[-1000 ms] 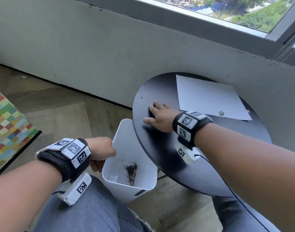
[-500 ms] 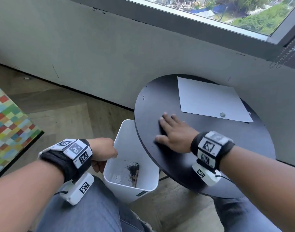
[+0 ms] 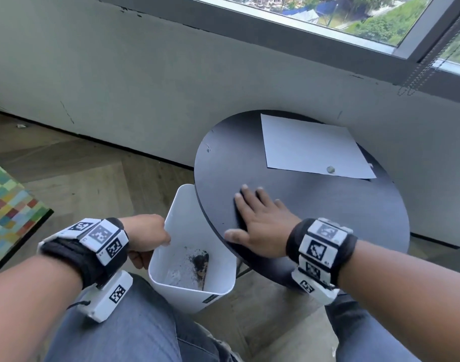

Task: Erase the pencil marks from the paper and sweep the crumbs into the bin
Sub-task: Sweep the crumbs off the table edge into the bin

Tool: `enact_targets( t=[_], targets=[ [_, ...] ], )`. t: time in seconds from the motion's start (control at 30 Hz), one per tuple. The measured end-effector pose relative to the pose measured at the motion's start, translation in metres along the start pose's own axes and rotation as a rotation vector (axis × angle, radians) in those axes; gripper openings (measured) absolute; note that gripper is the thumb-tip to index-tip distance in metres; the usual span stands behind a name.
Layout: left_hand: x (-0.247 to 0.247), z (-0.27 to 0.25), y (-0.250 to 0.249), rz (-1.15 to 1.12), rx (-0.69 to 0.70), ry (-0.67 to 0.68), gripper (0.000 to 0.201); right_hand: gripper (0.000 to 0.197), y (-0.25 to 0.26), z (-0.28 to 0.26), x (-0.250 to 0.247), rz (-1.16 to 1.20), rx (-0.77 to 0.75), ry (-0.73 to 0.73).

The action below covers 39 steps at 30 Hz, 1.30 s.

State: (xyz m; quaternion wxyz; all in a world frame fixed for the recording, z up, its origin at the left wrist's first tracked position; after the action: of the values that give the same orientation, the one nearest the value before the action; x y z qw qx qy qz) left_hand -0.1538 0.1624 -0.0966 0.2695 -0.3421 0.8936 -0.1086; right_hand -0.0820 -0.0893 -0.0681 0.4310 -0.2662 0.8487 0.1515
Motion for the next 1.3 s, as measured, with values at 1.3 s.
enact_targets(
  t=[1.3],
  targets=[
    [-0.001,0.008,0.008,-0.060,0.001,-0.004,0.028,0.078,0.050,-0.006,0.023,0.583,0.221,-0.458]
  ],
)
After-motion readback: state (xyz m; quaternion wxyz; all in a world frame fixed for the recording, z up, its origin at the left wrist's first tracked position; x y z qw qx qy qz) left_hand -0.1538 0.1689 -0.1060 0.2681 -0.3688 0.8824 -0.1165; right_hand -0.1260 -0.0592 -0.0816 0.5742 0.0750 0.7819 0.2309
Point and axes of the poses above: each hand's wrist, its own z-axis towards the middle knuckle, its own x-axis out of the palm, y = z × x, the point moved 1 cm from there along z, towards the middle knuckle, and after that the axes turned 6 degrees about y, right-handed, at the moved point
